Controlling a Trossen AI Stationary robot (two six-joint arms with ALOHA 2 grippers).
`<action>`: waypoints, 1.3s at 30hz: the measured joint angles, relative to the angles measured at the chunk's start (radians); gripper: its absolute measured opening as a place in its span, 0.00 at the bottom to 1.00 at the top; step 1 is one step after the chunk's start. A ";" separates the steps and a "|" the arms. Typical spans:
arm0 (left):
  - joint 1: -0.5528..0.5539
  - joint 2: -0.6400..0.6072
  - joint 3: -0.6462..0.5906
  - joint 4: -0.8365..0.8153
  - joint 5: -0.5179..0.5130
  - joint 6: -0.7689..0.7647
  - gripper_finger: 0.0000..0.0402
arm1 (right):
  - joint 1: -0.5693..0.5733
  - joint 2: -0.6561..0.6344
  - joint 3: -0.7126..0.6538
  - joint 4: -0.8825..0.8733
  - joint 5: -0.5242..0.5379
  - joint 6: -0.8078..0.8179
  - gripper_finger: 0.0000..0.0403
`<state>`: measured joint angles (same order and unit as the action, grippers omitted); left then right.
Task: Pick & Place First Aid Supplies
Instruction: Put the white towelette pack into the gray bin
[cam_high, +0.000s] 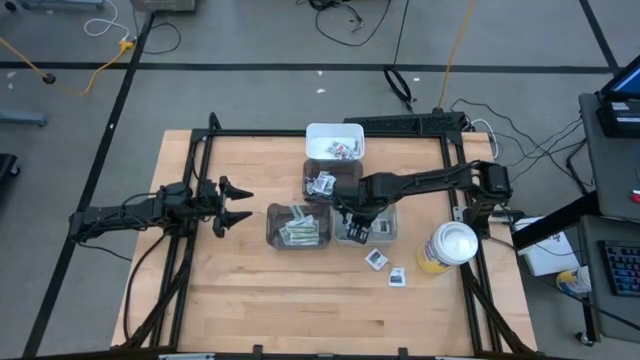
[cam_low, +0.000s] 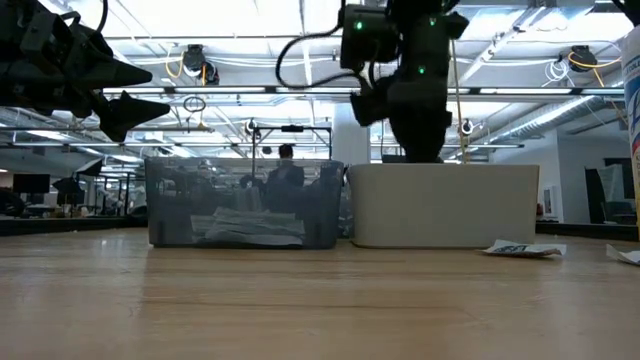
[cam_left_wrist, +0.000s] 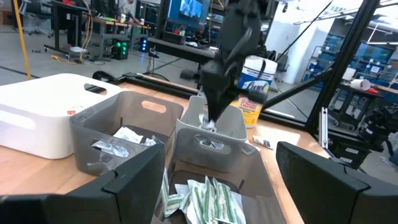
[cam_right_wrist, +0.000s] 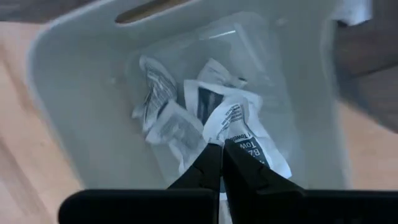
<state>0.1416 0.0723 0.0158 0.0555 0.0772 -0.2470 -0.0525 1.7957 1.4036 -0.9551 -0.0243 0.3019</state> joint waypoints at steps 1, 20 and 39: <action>0.000 0.000 0.000 0.000 0.000 0.000 0.77 | 0.000 0.004 -0.012 0.005 0.000 0.000 0.00; 0.000 0.000 0.000 0.000 0.000 0.000 0.77 | -0.003 0.016 -0.045 0.020 -0.001 -0.012 0.49; 0.000 0.000 0.000 0.000 0.000 0.000 0.77 | 0.090 -0.107 0.047 -0.165 -0.005 -0.223 0.58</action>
<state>0.1417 0.0723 0.0158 0.0555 0.0772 -0.2470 0.0371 1.6885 1.4502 -1.1196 -0.0289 0.0786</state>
